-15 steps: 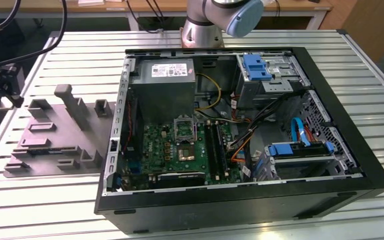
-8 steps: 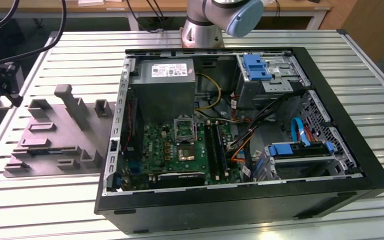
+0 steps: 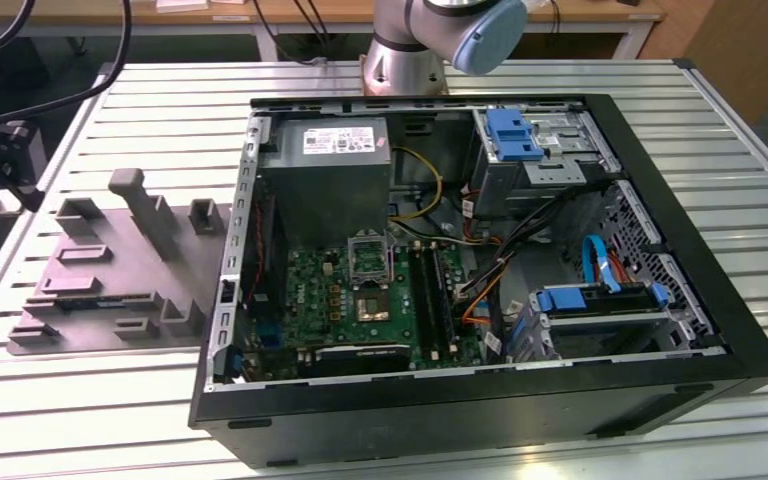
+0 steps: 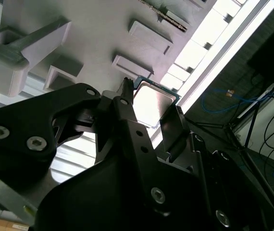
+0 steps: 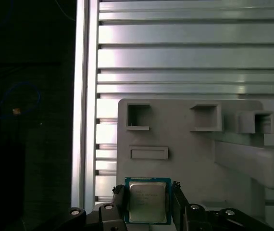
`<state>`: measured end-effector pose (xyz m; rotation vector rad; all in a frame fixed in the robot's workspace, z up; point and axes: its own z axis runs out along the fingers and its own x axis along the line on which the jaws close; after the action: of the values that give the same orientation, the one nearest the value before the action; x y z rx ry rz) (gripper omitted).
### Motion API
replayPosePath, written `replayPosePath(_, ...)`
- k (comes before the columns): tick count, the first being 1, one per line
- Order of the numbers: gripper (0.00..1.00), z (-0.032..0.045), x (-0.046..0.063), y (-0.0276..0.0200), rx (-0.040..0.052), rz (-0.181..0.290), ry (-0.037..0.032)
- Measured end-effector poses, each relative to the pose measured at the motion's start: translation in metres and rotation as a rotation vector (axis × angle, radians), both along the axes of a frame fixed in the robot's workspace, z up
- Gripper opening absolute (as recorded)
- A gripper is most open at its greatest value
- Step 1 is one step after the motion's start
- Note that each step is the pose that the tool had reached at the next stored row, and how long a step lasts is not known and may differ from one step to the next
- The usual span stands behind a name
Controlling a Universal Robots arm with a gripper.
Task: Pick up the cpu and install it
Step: 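Pick up the cpu and move it towards the insertion slot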
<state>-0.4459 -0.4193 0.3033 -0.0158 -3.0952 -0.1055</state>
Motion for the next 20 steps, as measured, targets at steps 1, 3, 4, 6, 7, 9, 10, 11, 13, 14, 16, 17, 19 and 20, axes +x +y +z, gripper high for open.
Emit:
replayPosePath(1,0.47,0.0006,0.000,0.0000,-0.0001,0.000,0.0000)
replayPosePath(3,0.47,0.0021,0.000,0.0000,0.0000,0.000,0.0000)
replayPosePath(4,0.47,0.0029,0.000,0.0000,0.0000,0.000,0.0000)
replayPosePath(6,0.47,0.0049,0.000,0.0000,0.0000,0.000,0.0000)
replayPosePath(7,0.47,0.0062,0.000,0.0000,-0.0001,0.000,0.0000)
replayPosePath(9,0.47,0.0088,0.000,0.0000,0.0000,0.000,0.0000)
replayPosePath(10,0.47,0.0102,0.000,0.0000,0.0000,0.000,-0.0001)
replayPosePath(11,0.47,0.0117,0.000,0.0000,0.0000,0.000,-0.0001)
replayPosePath(13,0.47,0.0148,0.000,0.0000,0.0000,0.000,-0.0001)
replayPosePath(14,0.47,0.0164,0.000,0.0000,0.0000,0.000,0.0000)
replayPosePath(16,0.47,0.0198,0.000,0.0000,-0.0001,0.000,0.0000)
replayPosePath(17,0.47,0.0217,0.000,0.0000,0.0000,0.000,0.0000)
replayPosePath(19,0.47,0.0254,0.000,0.0000,0.0000,0.000,0.0000)
replayPosePath(20,0.47,0.0272,0.000,0.0000,0.0000,0.000,0.0000)
